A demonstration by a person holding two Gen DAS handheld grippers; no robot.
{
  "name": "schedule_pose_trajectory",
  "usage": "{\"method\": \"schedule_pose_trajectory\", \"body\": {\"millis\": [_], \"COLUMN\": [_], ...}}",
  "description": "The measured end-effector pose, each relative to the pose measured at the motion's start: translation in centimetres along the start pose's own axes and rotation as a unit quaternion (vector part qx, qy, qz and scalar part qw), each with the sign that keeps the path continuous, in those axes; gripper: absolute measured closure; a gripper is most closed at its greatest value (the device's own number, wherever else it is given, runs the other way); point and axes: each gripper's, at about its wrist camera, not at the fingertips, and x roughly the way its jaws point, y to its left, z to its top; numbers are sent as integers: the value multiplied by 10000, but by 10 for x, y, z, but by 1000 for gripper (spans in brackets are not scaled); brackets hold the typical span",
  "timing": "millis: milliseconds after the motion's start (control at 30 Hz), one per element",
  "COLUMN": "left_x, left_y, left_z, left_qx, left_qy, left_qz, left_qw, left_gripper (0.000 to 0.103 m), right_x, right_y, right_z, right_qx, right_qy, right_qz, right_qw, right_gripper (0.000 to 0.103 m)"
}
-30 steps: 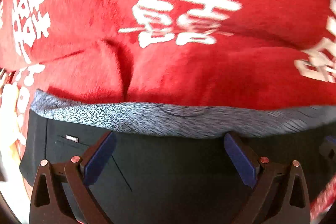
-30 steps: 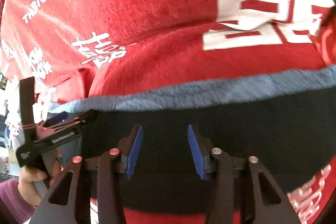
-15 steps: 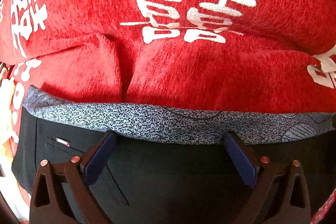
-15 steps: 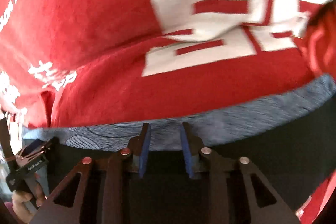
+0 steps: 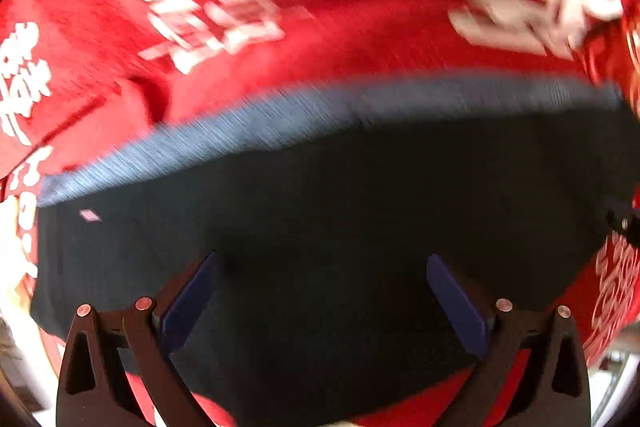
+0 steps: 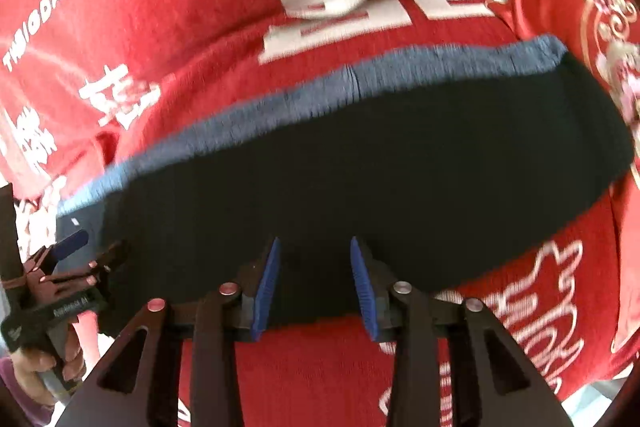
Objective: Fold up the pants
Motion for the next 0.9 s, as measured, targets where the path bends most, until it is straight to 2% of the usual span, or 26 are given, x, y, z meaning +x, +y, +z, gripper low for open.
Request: {"method": "schedule_pose_trajectory", "body": {"millis": [33, 100, 133, 233, 433, 900], "left_x": [3, -1, 0, 1, 2, 4], "left_y": [-6, -10, -10, -7, -10, -10], "left_z": [-6, -15, -17, -16, -15, -11], "left_qx": [19, -113, -151, -330, -341, -452], "left_qy": [48, -221, -223, -127, -22, 85], "left_qz": [44, 131, 125, 44, 115, 267], "left_qw": [10000, 9996, 9996, 9994, 9993, 9986], "left_gripper": [0, 0, 0, 0, 0, 0], "right_x": [0, -4, -6, -7, -9, -15], "right_y": [-2, -3, -4, -8, -9, -34], "right_z": [-6, -12, -13, -15, -20, -54], "right_qx": [16, 53, 56, 145, 221, 573], "right_qy": [52, 3, -2, -2, 144, 432], "right_qz": [-25, -9, -7, 46, 103, 299], "right_qw": [10000, 10000, 10000, 9999, 9996, 9970], "right_gripper": [63, 63, 62, 62, 59, 59]}}
